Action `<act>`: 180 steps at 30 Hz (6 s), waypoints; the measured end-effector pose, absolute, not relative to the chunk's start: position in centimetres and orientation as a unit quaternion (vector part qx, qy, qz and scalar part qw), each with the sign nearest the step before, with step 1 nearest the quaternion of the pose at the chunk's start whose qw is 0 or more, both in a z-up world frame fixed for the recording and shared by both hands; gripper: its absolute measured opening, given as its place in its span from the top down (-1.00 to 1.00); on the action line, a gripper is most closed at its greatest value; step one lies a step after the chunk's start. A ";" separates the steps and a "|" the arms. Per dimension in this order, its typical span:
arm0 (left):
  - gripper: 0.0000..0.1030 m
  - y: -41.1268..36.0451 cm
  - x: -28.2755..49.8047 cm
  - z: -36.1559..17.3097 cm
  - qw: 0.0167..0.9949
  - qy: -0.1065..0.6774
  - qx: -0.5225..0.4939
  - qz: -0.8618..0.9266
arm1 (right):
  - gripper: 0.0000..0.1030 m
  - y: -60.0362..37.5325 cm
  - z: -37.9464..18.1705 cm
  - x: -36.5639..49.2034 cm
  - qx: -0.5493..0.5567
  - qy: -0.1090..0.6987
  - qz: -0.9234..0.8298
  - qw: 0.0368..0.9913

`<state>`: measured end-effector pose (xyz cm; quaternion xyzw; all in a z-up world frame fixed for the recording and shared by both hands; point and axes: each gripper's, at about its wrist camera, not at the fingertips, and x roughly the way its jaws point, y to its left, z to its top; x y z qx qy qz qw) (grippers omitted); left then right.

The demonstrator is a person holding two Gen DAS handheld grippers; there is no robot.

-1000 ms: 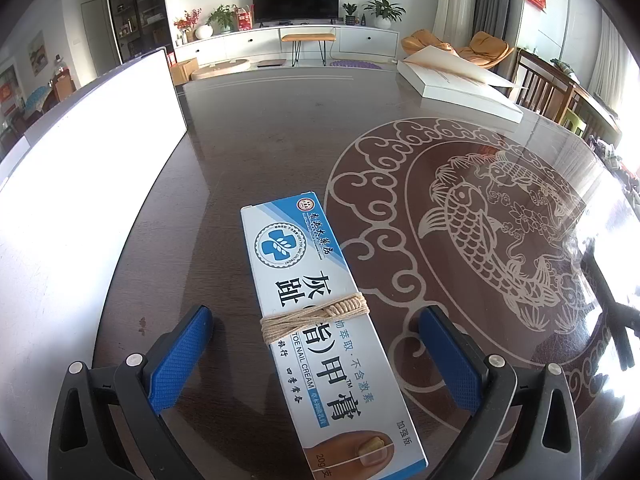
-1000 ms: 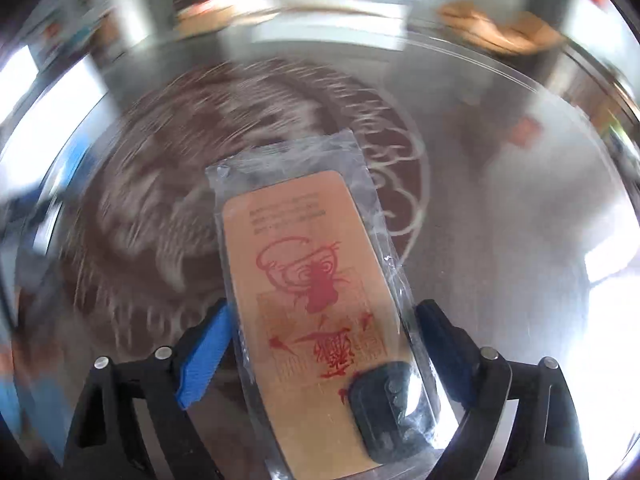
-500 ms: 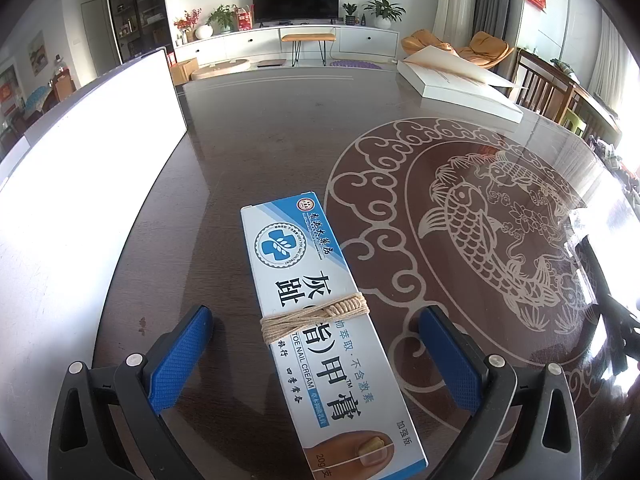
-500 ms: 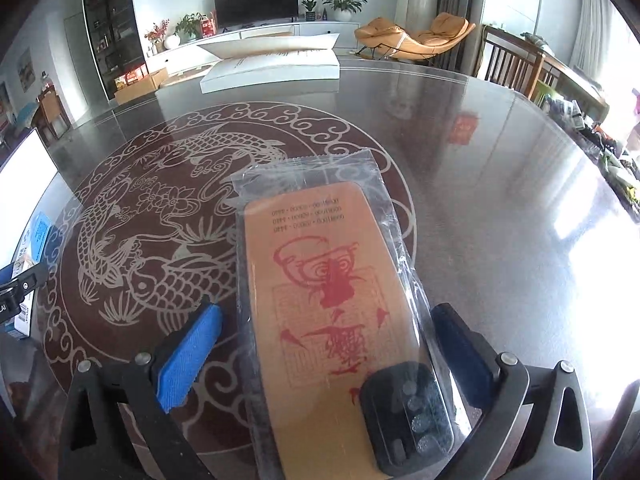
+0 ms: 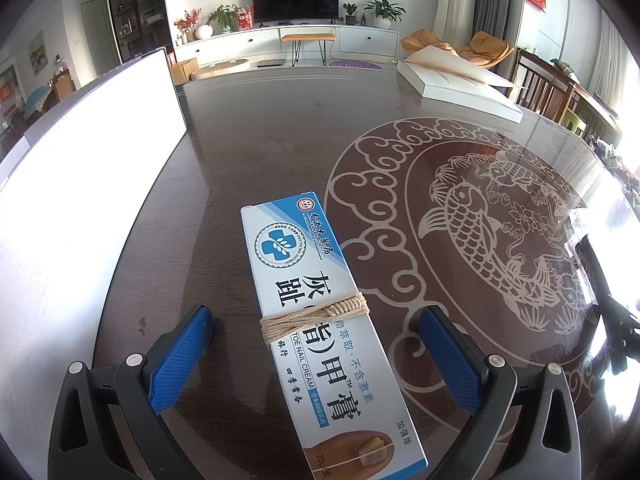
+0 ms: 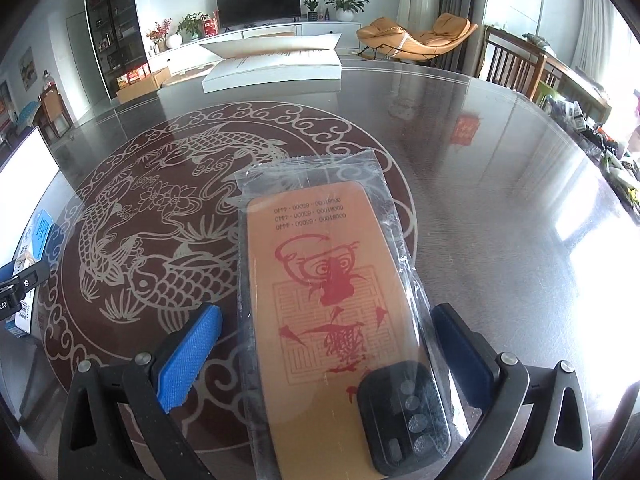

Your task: Organize objects

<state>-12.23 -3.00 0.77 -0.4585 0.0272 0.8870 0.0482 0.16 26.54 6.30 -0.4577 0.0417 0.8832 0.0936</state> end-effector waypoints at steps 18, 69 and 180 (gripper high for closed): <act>-1.00 -3.0 -12.2 0.8 0.048 0.027 -0.458 0.887 | -1.00 26.6 6.3 0.1 -0.458 0.042 0.883 0.094; -1.00 -3.0 -12.3 0.8 0.048 0.027 -0.459 0.887 | -1.00 26.6 6.3 0.0 -0.458 0.042 0.883 0.093; 0.22 -12.3 1.3 14.4 0.180 -0.106 -0.331 0.920 | -0.46 14.9 21.9 -0.4 -0.446 0.034 0.878 -0.171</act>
